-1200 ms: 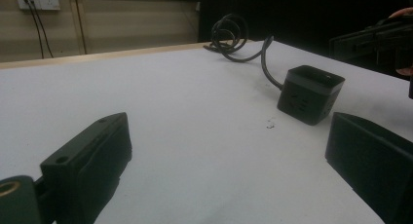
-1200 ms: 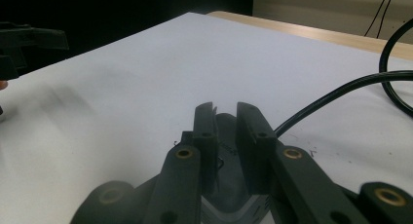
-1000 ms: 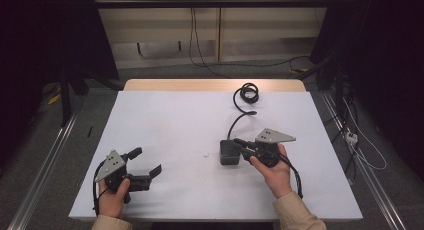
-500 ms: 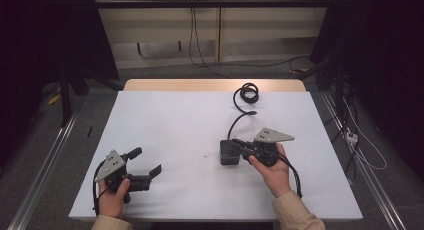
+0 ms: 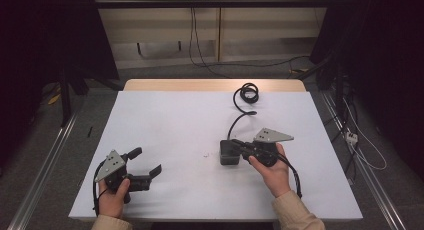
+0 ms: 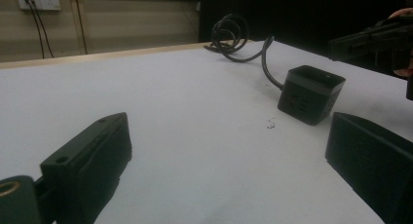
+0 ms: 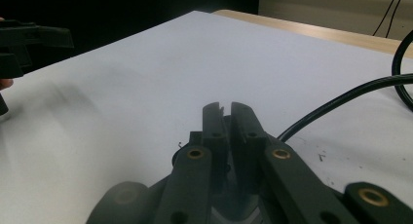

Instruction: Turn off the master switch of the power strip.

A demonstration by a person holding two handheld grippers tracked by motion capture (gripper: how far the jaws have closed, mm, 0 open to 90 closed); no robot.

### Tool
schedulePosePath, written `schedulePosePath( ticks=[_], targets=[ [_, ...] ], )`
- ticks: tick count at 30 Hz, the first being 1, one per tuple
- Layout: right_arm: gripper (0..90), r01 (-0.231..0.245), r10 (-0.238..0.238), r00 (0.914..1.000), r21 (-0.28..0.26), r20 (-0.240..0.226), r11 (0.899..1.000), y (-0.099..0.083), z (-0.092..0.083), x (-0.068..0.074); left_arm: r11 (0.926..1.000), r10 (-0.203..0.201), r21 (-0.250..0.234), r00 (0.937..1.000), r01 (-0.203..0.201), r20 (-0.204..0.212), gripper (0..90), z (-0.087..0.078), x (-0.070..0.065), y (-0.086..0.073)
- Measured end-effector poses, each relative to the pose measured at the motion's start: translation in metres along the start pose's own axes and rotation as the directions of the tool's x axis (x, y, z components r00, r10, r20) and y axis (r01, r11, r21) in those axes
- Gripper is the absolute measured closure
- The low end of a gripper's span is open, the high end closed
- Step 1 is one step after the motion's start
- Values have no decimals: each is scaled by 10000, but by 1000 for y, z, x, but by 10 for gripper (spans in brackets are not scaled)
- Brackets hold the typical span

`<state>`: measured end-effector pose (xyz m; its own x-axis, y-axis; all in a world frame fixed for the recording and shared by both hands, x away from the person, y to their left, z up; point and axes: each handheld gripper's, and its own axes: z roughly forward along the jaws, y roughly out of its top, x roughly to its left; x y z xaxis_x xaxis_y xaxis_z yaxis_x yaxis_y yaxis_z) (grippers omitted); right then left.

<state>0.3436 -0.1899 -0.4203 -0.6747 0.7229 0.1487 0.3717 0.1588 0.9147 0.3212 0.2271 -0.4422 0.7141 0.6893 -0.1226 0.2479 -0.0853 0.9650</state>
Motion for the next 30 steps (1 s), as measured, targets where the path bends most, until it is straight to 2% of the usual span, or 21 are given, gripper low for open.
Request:
schedulePosePath(
  ticks=[30],
  targets=[
    [900, 104, -100, 9997, 210, -202, 9997, -2, 4, 2, 10000, -36, 2, 10000, 36, -52, 27, 0, 0, 0]
  ],
)
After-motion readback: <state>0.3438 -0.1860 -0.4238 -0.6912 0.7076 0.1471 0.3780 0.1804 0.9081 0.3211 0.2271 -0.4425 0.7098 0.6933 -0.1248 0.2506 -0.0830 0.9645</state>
